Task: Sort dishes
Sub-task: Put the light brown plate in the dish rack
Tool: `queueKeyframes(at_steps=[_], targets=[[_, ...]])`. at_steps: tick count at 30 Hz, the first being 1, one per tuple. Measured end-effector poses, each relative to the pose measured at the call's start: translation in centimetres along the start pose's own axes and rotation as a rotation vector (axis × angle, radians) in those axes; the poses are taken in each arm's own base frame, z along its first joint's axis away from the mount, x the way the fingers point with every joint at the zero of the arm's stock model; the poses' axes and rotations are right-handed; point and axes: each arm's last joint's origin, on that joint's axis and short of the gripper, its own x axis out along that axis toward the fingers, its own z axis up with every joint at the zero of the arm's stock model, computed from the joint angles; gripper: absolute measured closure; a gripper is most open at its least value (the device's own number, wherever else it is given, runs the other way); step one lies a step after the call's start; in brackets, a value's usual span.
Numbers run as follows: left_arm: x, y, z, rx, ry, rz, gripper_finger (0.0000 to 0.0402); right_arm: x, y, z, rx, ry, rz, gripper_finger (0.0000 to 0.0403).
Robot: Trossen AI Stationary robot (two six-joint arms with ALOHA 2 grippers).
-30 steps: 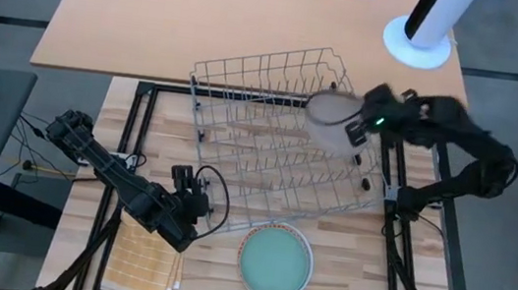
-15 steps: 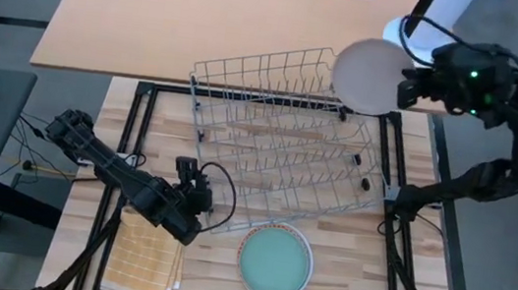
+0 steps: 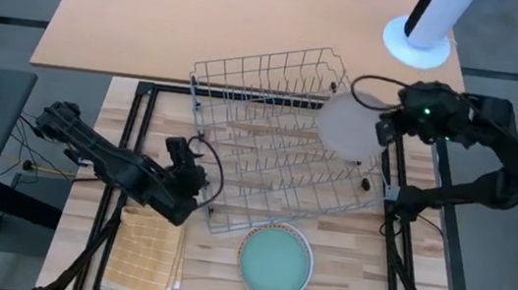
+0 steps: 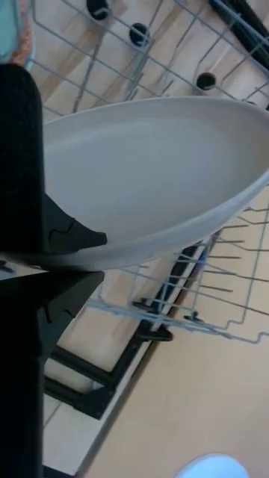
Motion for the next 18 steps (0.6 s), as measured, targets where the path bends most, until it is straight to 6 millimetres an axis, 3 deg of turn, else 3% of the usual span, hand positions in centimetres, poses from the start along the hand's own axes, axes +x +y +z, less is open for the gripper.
queueKeyframes(at_steps=[5, 9, 18], targets=[[0.1, 1.5, 0.3, -0.053, -0.038, 0.047, 0.0164, -1.6, -2.0, -1.8, 0.039, -0.05, 0.015, 0.0384], [0.7, 2.1, 0.8, -0.106, -0.042, 0.062, 0.0164, -1.9, -3.2, -3.3, 0.062, -0.057, -0.001, 0.0384], [2.1, 2.9, 1.4, -0.131, -0.029, 0.088, 0.0164, 2.1, -3.4, -7.1, 0.122, 0.082, -0.087, 0.0384]])
